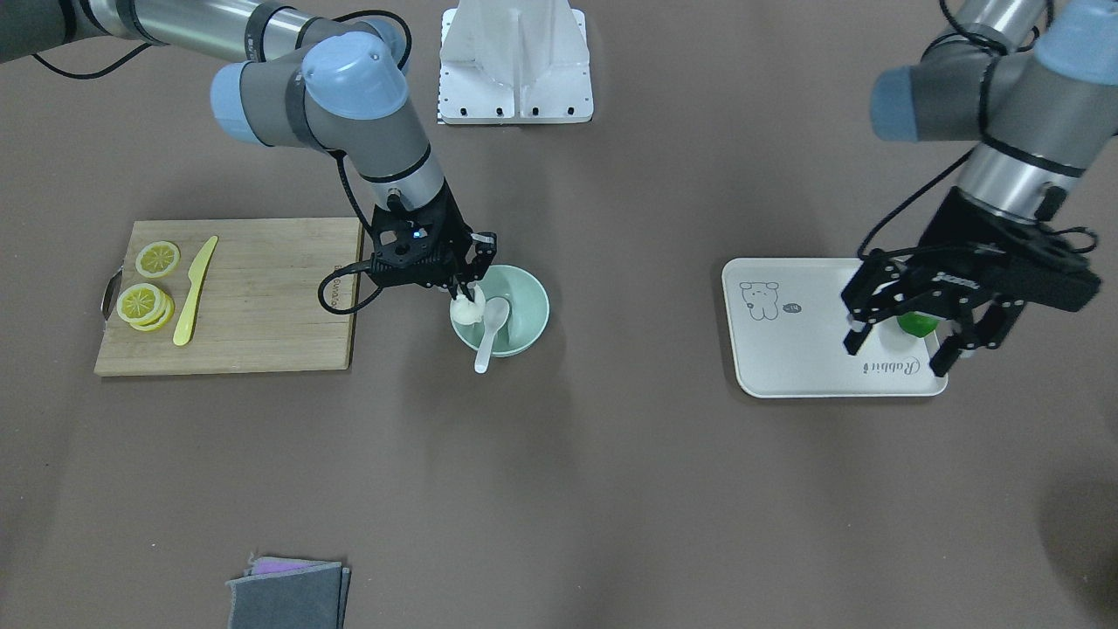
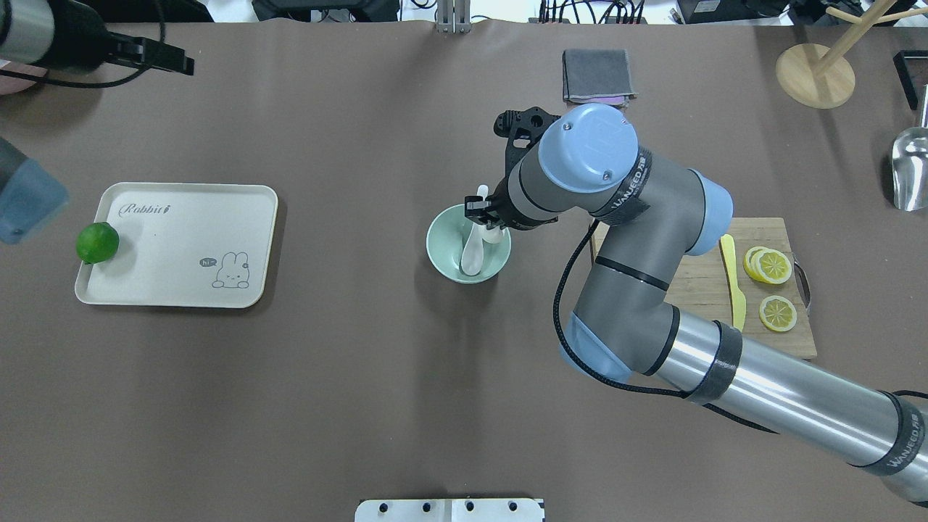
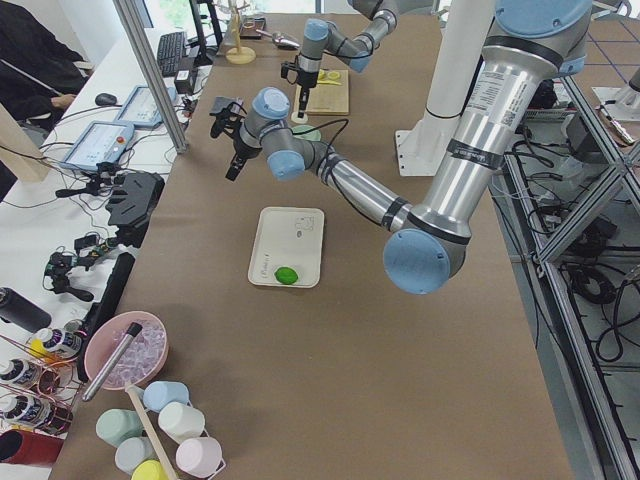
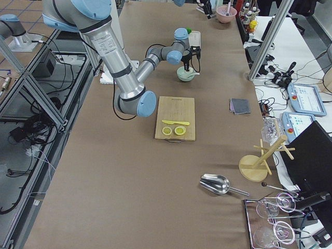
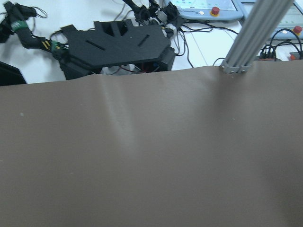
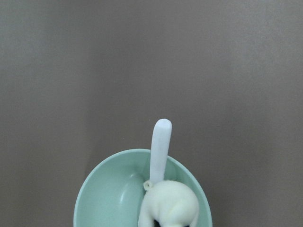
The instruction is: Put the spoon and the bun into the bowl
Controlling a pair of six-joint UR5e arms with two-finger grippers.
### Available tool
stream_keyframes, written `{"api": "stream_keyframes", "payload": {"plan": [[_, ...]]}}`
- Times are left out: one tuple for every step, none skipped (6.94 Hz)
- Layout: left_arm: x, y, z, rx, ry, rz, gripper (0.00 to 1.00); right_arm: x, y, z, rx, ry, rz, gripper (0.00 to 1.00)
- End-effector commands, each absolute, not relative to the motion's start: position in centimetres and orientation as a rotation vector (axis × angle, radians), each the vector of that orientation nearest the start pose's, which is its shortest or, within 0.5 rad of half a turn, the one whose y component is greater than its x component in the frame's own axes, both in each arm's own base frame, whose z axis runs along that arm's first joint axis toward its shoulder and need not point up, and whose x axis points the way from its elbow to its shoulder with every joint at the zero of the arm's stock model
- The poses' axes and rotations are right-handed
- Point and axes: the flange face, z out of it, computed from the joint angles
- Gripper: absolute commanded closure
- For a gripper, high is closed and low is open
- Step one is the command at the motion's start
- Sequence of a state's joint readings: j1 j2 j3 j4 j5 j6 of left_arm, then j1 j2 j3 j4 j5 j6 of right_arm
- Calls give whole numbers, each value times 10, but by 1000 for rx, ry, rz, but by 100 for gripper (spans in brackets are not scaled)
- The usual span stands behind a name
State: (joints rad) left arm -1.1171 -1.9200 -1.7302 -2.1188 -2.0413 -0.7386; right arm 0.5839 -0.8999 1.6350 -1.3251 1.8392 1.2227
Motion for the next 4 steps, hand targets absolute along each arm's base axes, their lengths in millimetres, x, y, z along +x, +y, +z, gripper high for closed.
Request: {"api": "stream_keyframes", "payload": {"plan": [[158,-592,345,612,914,-12,2,-533,-468,185,204,-998,112,1],[157,-593,350,610,903,-21,2,-545,-473,172,198,-1002,133,0],[157,-591,350,614,907,-17,2,-545,-474,169,196,-1005,138,0],[157,-593,350,629,885,-28,2,-547,-476,161,202,-1001,139,0]]}}
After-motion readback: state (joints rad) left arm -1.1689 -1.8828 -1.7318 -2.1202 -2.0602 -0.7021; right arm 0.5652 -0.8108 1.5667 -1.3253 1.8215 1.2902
